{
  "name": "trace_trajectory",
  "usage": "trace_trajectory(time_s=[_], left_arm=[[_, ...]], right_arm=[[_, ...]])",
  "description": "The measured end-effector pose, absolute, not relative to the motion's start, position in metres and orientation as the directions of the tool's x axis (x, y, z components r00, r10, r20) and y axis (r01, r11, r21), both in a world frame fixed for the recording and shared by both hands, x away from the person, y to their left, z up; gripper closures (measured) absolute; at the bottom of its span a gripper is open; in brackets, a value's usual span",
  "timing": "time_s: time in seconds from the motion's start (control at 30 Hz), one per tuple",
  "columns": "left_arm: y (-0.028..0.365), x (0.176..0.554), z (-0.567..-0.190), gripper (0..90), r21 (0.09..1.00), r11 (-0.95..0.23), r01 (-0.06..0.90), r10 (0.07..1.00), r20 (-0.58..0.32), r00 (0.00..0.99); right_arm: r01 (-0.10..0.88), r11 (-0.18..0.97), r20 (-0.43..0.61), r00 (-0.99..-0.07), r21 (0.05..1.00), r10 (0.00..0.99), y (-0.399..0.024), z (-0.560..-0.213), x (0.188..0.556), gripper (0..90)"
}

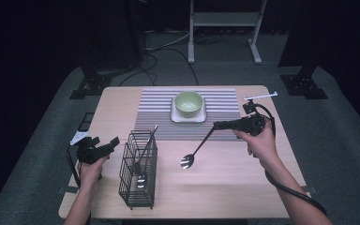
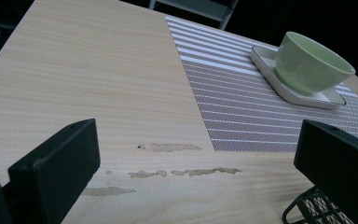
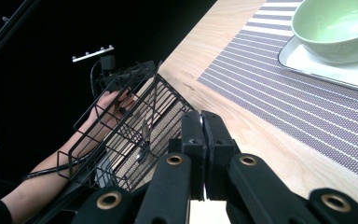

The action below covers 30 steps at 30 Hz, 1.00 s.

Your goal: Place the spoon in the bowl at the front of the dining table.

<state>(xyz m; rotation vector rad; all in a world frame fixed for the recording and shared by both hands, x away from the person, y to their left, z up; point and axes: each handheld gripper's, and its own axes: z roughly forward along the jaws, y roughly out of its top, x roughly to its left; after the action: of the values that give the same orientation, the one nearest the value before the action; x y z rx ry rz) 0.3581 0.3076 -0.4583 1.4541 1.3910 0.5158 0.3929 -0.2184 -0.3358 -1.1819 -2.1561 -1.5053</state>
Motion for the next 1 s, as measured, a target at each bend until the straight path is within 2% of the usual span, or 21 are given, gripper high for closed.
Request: trace_trajectory(time_s=[1.0], left_arm=[[0.308, 0.358, -0.458, 0.0, 0.859, 0.181, 0.478, 0.913, -0.328, 0.243]], right_arm=[[0.747, 0.088, 0.613, -0.601, 0.659, 0.513, -0.222, -0.341, 0.415, 88.5]])
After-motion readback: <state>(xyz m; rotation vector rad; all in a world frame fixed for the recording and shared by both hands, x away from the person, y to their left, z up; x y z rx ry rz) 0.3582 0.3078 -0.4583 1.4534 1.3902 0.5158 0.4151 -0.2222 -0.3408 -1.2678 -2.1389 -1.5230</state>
